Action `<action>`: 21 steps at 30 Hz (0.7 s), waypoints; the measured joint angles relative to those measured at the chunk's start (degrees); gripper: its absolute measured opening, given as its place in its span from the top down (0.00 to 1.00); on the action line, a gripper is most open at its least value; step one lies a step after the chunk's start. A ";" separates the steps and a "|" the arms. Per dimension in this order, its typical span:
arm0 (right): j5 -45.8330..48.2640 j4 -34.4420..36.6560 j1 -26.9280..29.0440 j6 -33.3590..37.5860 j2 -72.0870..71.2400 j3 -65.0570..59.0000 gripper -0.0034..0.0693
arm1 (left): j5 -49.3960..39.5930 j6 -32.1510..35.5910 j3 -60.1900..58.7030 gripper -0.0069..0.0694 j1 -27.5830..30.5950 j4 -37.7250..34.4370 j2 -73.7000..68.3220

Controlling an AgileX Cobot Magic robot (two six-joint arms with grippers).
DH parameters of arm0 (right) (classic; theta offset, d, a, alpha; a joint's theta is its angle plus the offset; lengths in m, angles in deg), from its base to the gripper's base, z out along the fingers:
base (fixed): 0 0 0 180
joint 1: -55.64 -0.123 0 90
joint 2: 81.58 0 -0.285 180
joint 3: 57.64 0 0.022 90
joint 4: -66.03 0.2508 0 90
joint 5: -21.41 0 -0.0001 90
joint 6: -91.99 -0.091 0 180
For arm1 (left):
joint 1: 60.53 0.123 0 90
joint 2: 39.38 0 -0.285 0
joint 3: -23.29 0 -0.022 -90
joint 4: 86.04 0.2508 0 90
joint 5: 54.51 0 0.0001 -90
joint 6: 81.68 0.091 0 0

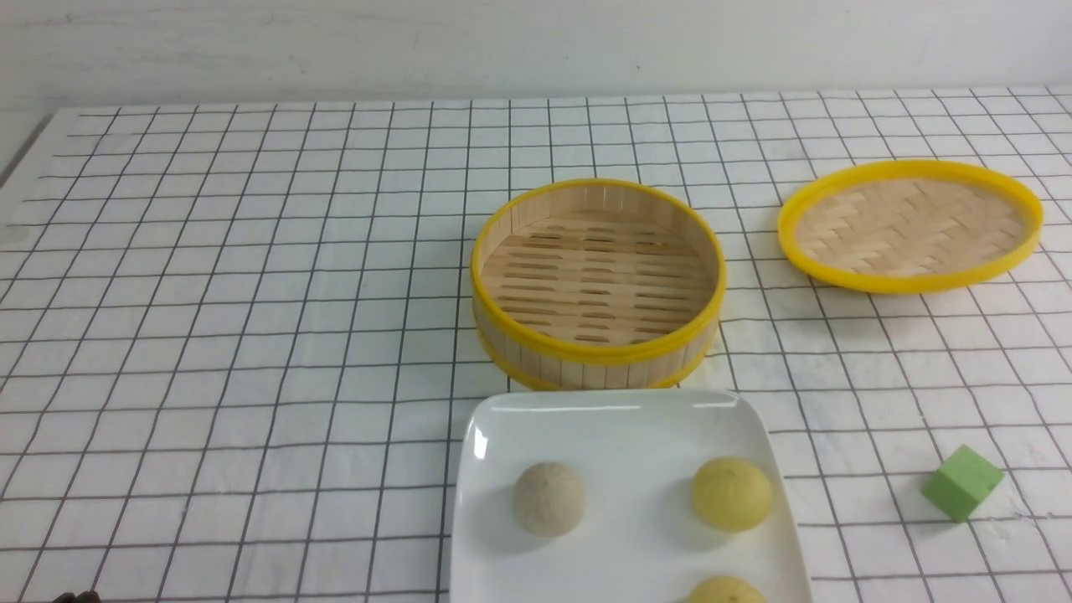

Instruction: Put the steamed buns into the plate on the white-black tablecloth.

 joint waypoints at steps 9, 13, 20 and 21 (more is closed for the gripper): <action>0.00 0.00 0.00 0.00 0.00 0.00 0.71 | 0.00 0.00 0.00 0.78 0.00 -0.05 0.00; 0.00 0.00 0.00 0.00 0.00 0.00 0.70 | 0.04 0.00 0.00 0.77 0.00 0.13 0.00; 0.00 0.00 0.00 0.00 0.00 0.00 0.69 | 0.04 0.00 -0.04 0.77 0.00 0.13 0.00; 0.00 0.00 0.00 0.00 0.00 0.00 0.69 | 0.04 0.00 -0.04 0.77 0.00 0.13 0.00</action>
